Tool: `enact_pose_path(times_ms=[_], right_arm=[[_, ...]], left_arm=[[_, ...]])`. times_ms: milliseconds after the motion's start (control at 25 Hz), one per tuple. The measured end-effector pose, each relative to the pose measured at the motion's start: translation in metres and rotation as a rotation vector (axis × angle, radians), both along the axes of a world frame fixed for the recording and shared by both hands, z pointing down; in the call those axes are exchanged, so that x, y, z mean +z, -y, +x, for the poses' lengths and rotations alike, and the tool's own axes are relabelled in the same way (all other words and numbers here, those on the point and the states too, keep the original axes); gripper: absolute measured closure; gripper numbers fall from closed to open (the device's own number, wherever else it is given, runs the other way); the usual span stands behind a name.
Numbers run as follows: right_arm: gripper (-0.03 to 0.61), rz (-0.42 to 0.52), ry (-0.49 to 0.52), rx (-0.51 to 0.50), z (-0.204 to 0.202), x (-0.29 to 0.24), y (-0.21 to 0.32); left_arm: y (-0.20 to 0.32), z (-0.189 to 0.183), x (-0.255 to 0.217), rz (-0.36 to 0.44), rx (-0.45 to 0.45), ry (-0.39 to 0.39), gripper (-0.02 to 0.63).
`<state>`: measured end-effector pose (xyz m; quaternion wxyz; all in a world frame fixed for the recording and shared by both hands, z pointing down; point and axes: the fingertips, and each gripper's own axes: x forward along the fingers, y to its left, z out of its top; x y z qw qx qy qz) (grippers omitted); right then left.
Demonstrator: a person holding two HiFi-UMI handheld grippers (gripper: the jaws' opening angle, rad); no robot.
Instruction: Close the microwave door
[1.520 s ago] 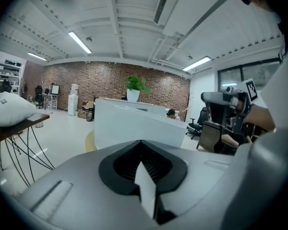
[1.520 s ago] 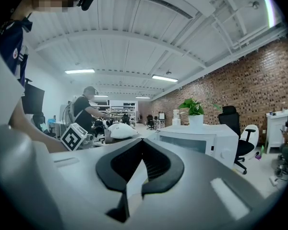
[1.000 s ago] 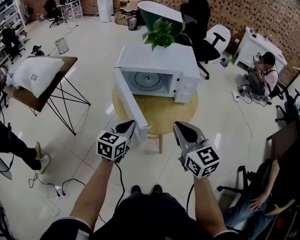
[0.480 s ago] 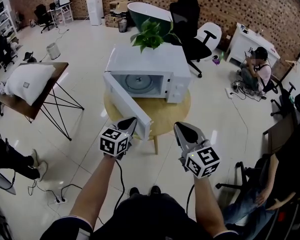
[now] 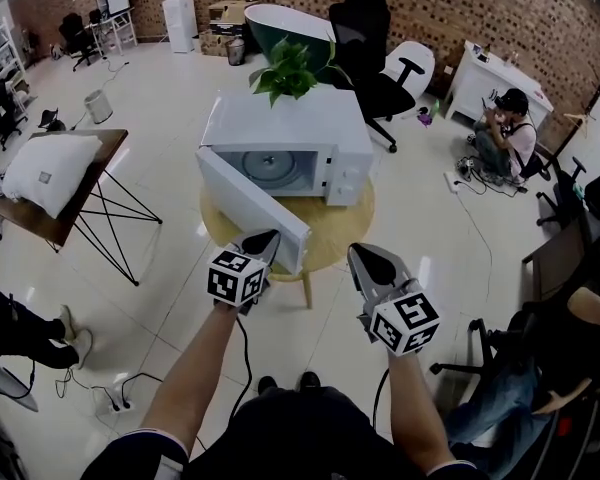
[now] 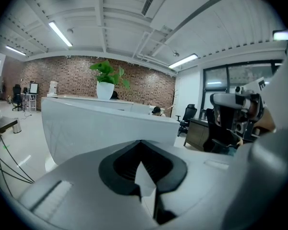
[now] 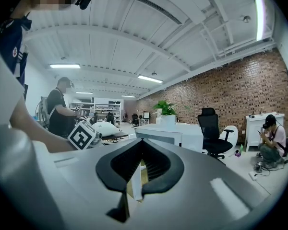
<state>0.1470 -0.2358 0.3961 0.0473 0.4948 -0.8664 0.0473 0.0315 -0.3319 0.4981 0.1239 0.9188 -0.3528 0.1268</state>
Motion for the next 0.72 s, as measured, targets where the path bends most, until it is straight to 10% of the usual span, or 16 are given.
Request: enact_pose_path(times_ms=[720], right_arm=[[0.577,-0.050,-0.047,-0.109,-0.062,0.048,0.033]], left_arm=[[-0.039,-0.048,-0.024,0.036,-0.055,-0.009,0.606]])
